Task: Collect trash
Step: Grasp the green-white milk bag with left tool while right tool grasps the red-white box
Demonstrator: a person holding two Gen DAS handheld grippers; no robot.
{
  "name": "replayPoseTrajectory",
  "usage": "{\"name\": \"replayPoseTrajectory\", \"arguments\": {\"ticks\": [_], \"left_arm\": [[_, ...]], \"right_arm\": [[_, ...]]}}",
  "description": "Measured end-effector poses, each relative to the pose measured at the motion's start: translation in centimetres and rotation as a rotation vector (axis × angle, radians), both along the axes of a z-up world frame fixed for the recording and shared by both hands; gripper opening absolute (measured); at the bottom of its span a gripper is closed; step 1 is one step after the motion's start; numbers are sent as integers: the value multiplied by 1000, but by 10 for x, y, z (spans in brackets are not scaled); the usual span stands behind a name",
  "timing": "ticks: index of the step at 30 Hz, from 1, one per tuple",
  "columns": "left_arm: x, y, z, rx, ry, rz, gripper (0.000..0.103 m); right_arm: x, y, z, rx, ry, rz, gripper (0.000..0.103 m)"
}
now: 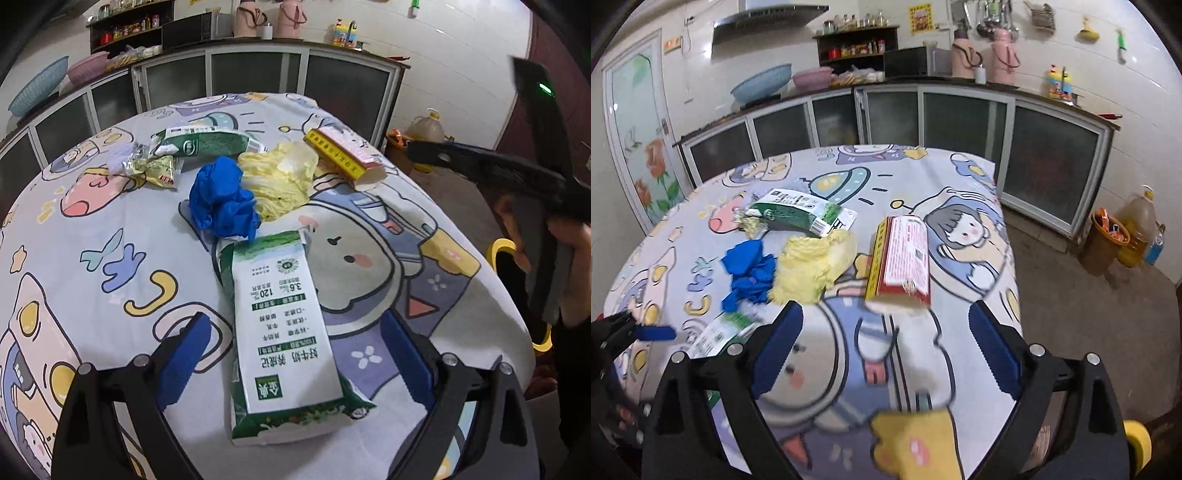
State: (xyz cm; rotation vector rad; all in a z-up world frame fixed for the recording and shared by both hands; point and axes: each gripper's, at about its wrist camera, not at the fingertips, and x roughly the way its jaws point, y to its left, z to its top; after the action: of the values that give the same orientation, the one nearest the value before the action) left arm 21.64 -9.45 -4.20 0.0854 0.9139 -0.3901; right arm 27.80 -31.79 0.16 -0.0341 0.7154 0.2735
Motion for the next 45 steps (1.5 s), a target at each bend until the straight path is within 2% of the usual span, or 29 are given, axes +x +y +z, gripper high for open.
{"name": "replayPoseTrajectory", "arguments": {"ticks": [6, 13, 17, 20, 21, 22, 24, 27, 34, 45], "left_arm": [[11, -6, -17, 45, 48, 6, 90], [26, -2, -30, 17, 99, 35, 90], [33, -6, -35, 28, 105, 32, 89], [36, -11, -38, 46, 100, 33, 77], [37, -13, -39, 65, 96, 41, 63], [37, -14, -40, 85, 87, 49, 59], [38, -12, -38, 79, 88, 55, 57], [32, -8, -30, 73, 77, 59, 57], [12, 7, -2, 22, 35, 70, 57], [-18, 21, 30, 1, -52, 92, 57]], "right_arm": [[51, 4, -23, -1, 108, -11, 88], [80, 2, -45, 3, 176, -45, 87], [89, 7, -52, -12, 203, -41, 76], [97, 9, -58, -21, 231, -45, 65], [98, 9, -59, -9, 242, -43, 51], [99, 8, -59, 1, 244, -43, 48], [94, 8, -54, 2, 225, -52, 37], [88, 3, -44, 37, 214, -52, 31], [57, -12, -27, 149, 221, -26, 29], [-25, -27, 0, 224, 167, 26, 29]]}}
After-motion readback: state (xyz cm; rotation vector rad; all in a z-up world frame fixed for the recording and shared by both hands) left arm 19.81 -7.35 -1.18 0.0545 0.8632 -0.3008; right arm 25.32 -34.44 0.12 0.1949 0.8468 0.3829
